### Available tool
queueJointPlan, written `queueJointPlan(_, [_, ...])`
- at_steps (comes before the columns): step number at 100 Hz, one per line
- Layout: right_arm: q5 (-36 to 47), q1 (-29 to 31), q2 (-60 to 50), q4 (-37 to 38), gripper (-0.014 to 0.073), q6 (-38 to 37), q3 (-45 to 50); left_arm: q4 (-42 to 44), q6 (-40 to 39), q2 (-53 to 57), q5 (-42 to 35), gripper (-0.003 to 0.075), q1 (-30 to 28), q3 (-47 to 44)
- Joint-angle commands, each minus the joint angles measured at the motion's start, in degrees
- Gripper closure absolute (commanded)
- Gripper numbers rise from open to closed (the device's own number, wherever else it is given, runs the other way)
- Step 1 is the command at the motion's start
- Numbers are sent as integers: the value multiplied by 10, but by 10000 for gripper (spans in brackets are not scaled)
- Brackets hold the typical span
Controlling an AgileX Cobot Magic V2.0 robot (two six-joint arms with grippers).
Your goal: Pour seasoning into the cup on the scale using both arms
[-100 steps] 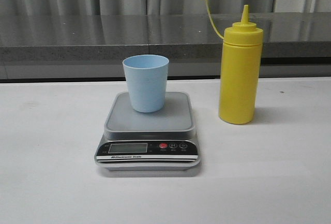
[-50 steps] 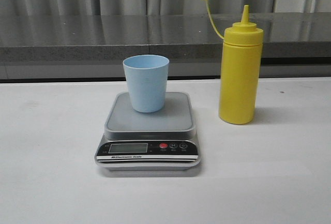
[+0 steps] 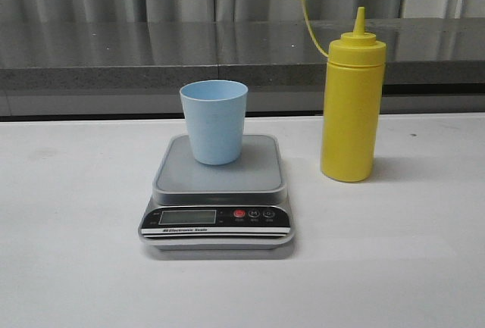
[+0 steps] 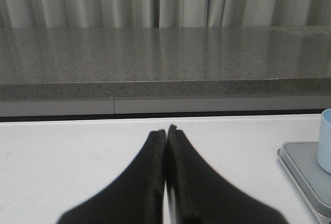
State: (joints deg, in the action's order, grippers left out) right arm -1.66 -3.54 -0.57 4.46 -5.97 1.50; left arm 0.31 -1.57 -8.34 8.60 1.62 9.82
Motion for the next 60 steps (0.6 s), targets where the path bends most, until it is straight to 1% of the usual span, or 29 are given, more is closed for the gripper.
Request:
queueJointPlan(1, [46,3,-13,5,662,-1,-9,1,-4,12,-67,741,-3,-17])
queueJointPlan(28, [46,3,-13,5,662,-1,-9,5,-5,103,-68,741,-13,-106])
queueJointPlan(33, [45,3,-12,5,662,-1,-9,2,-5,105,-86,741,-13,-122])
queueJointPlan(38, [45,3,-12,5,662,-1,-9,-3,-5,104,-63,741,-14,-122])
queueJointPlan(60, [45,3,-12,5,662,-1,-9,-3,-5,104,-71,741,-14,-122])
